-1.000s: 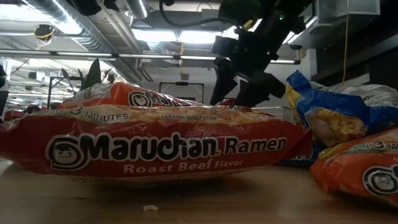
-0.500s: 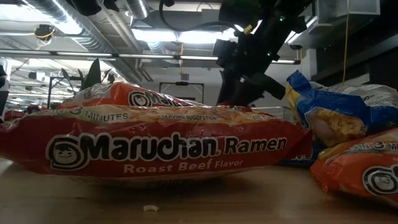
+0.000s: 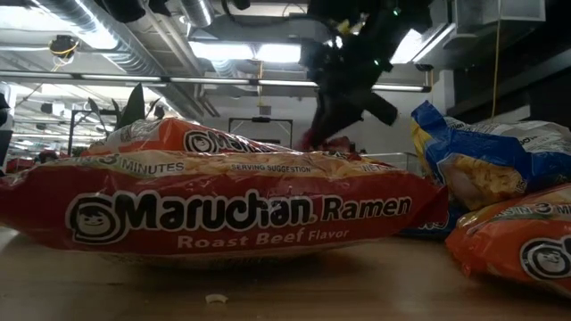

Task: Sort Maruchan noodles
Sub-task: Put the red noodle pack into the gray bin

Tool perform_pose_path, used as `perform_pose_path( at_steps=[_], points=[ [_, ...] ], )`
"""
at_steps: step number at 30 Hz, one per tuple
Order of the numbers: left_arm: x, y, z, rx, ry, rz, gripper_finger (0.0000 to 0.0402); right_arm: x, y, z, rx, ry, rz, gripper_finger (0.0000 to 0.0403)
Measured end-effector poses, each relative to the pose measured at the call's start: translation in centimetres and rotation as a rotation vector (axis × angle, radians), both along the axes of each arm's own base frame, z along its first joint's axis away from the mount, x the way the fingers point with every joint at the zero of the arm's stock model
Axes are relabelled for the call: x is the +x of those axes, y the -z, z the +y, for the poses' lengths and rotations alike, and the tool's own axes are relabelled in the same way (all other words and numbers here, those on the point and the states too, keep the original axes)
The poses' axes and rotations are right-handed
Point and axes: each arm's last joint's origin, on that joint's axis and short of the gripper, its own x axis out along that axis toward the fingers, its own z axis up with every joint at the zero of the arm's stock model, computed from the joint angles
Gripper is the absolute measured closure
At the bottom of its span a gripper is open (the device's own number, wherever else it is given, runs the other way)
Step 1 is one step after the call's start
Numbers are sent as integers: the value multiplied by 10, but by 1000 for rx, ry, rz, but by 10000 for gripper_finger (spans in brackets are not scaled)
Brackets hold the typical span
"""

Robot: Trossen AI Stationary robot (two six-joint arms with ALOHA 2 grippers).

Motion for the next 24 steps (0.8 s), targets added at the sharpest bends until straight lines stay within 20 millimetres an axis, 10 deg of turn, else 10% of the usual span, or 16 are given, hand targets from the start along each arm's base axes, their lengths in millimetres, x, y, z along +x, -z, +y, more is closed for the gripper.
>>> perform_pose_path(
  at_steps=[12, 24],
  points=[
    [-1, -1, 1, -24, -36, -17, 285, 15, -60, -35, 357, 279, -187, 402],
    [-1, -1, 1, -30, -46, -21, 285, 8, -55, -74, 771, 857, -336, 403]
  ],
)
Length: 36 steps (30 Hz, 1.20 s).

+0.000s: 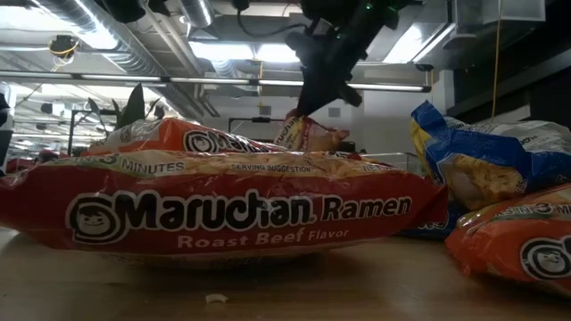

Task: Sort Maruchan noodles
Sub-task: Put the red noodle pack into the gray bin

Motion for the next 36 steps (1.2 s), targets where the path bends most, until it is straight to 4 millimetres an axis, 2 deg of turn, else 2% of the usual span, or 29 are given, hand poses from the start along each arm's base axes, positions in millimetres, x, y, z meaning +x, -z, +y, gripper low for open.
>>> perform_pose_path(
  at_steps=[10, 21, 29, 36],
  points=[
    [0, 0, 1, -13, -18, -4, 285, 9, -2, -3, 116, 145, -124, 403],
    [0, 0, 1, -8, -12, -2, 285, 28, 25, -5, 272, 205, -147, 403],
    [0, 0, 1, -11, -18, -2, 285, 26, 18, -6, 254, 218, -181, 403],
    [0, 0, 2, -9, -25, 0, 285, 21, 28, -4, 263, 223, -115, 403]
  ],
)
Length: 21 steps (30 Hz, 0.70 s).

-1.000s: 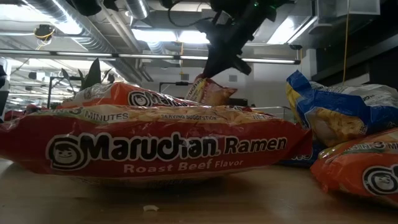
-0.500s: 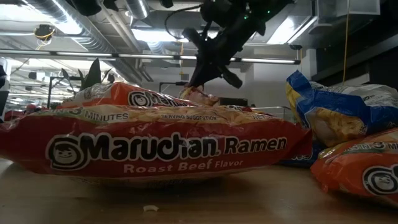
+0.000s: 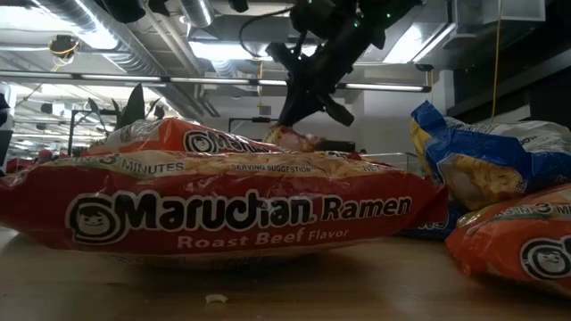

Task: Sort Maruchan noodles
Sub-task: Put the red noodle pack into the gray bin

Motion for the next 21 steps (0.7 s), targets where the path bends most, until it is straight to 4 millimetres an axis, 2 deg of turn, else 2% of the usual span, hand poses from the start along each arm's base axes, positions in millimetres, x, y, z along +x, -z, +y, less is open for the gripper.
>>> perform_pose_path(
  at_steps=[7, 17, 21],
  points=[
    [0, 0, 1, 1, -5, 0, 285, -2, 17, -2, 68, 6, -70, 403],
    [-1, 0, 3, -1, -17, 0, 285, 2, 15, -3, 111, -20, -145, 403],
    [-1, 0, 5, -3, -23, 0, 285, 0, 18, -3, 103, 0, -106, 403]
  ],
)
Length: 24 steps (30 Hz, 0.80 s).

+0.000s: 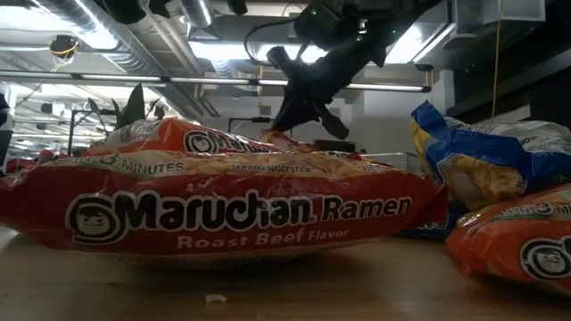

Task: Sort Maruchan noodles
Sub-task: Put the red noodle pack into the gray bin

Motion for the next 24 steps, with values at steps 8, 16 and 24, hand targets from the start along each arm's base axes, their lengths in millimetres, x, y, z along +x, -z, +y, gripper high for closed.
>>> perform_pose_path(
  at_steps=[8, 16, 24],
  points=[
    [0, 0, 0, -9, -10, 3, 285, -11, 7, -1, -81, -5, 155, 399],
    [1, 1, 1, -14, -15, 9, 285, -30, 22, -1, -131, -78, 409, 330],
    [5, 8, 4, -70, -62, 86, 285, -28, 21, 4, -136, -306, 358, 222]
  ],
)
